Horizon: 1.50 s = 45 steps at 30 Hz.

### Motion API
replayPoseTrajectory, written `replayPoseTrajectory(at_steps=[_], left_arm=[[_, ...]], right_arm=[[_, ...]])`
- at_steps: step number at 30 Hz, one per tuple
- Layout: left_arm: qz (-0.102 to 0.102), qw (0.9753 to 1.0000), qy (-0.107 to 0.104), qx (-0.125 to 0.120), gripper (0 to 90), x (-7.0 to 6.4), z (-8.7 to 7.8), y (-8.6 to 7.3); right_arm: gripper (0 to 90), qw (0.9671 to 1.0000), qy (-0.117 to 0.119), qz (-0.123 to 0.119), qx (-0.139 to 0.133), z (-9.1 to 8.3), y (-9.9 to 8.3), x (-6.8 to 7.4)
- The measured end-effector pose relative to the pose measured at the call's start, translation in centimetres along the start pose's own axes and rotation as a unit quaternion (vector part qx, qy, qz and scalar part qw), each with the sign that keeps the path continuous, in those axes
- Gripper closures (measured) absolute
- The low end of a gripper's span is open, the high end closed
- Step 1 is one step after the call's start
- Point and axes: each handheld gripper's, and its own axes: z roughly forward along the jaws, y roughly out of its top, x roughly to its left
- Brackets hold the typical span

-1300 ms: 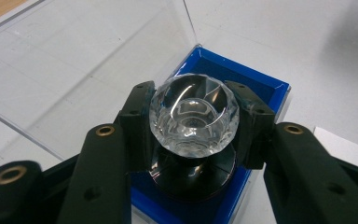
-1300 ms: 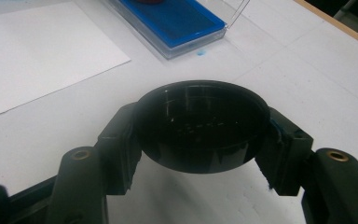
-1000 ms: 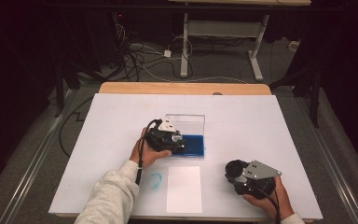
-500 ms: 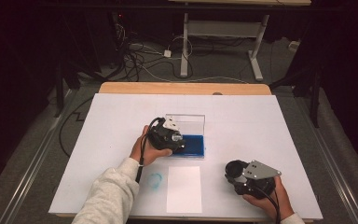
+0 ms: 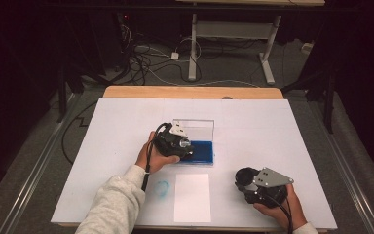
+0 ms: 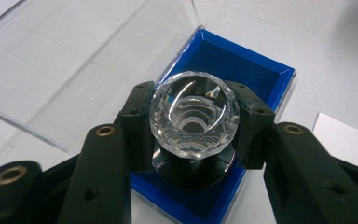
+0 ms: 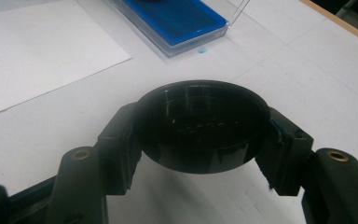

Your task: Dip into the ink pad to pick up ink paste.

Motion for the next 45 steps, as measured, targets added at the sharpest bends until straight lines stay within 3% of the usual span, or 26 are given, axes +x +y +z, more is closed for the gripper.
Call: replayPoseTrajectory(at_steps=[20, 23, 27, 30, 40, 45], left_arm=[[-0.002, 1.0, 0.003, 0.006, 54.6, -0.1, 0.0, 0.3], [0.0, 0.9999, -0.011, -0.007, 54.6, -0.4, -0.3, 0.9], [0.017, 0.9995, -0.012, -0.023, 54.6, -1.1, -0.8, 2.6], [0.028, 0.9993, -0.011, -0.021, 54.6, -1.5, -0.7, 3.7], [0.028, 0.9989, -0.013, -0.035, 54.6, -1.5, -1.0, 4.3], [0.031, 0.9984, -0.011, -0.045, 54.6, -1.5, -2.6, 5.0]], right_arm=[[38.3, 1.0, -0.004, 0.001, 0.001, 0.0, 0.1, 0.1], [38.3, 1.0, -0.005, 0.005, 0.0, -0.1, 0.0, -0.1], [38.3, 1.0, -0.006, 0.007, 0.0, -0.1, -0.1, -0.2], [38.3, 1.0, -0.006, 0.005, -0.001, -0.1, 0.0, -0.2], [38.2, 1.0, -0.006, 0.006, -0.003, -0.2, -0.1, -0.3], [38.3, 1.0, -0.007, 0.006, -0.003, -0.2, 0.0, -0.3]])
